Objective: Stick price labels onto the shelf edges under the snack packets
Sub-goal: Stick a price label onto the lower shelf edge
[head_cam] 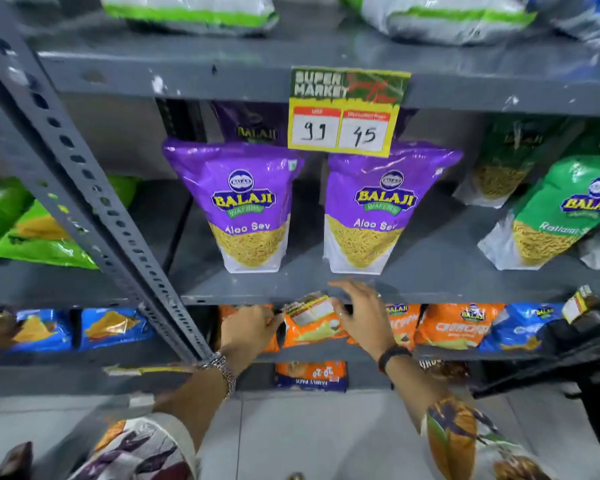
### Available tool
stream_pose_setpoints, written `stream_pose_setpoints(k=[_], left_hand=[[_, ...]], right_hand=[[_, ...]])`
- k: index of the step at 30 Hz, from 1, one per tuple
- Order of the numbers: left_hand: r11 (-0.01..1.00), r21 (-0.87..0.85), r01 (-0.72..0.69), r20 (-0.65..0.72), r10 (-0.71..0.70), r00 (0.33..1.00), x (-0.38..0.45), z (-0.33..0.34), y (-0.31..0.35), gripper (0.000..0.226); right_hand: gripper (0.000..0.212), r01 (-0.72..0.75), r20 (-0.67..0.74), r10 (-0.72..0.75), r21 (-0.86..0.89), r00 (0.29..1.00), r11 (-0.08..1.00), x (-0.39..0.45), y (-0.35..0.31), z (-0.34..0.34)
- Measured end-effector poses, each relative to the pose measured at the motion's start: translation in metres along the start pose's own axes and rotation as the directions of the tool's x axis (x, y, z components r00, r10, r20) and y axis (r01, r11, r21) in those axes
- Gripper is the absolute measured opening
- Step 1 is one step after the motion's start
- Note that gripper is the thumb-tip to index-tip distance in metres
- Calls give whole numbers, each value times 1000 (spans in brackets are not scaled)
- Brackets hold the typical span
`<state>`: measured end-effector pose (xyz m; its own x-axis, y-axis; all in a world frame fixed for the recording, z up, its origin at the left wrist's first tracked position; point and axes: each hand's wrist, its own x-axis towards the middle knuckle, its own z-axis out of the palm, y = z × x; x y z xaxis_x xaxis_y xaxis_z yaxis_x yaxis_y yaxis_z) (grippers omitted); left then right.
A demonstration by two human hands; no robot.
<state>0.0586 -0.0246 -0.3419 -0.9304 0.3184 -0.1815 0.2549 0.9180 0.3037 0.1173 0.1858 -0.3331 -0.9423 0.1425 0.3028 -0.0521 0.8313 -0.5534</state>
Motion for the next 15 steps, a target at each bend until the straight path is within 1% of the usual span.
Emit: stream_pose_setpoints(k=[2,4,6,9,10,12,13,15], left_hand=[[999,-50,8,-1,-8,1000,2,14,0,37],[996,-81,20,-81,-27,996,4,21,5,33],[993,-110,42,-155,-59,986,6,23,12,32],[987,-160,17,-242,-55,969,8,24,10,26],[989,-144,-34,-302,-11,953,9,24,7,20],[987,-39,-155,-402,126,907,12,30,-3,11],[980,2,-201,-444,180,878,14,33,-9,10],[966,19,-259,-483,236,843,15,36,-15,12]], right_hand=[[28,-9,44,9,3,999,1000,-2,5,16],[27,-6,46,7,-13,999,1000,-2,8,26],[23,2,10,-1,-18,1000,1000,-2,7,33],[7,-2,-67,0,-27,998,1000,2,4,37],[8,-3,-85,-1,-43,996,999,4,2,38],[12,-1,-99,-8,-85,995,996,6,1,39],[11,-1,-99,-8,-90,995,996,6,1,39],[8,-12,-89,5,-75,996,997,7,3,38]])
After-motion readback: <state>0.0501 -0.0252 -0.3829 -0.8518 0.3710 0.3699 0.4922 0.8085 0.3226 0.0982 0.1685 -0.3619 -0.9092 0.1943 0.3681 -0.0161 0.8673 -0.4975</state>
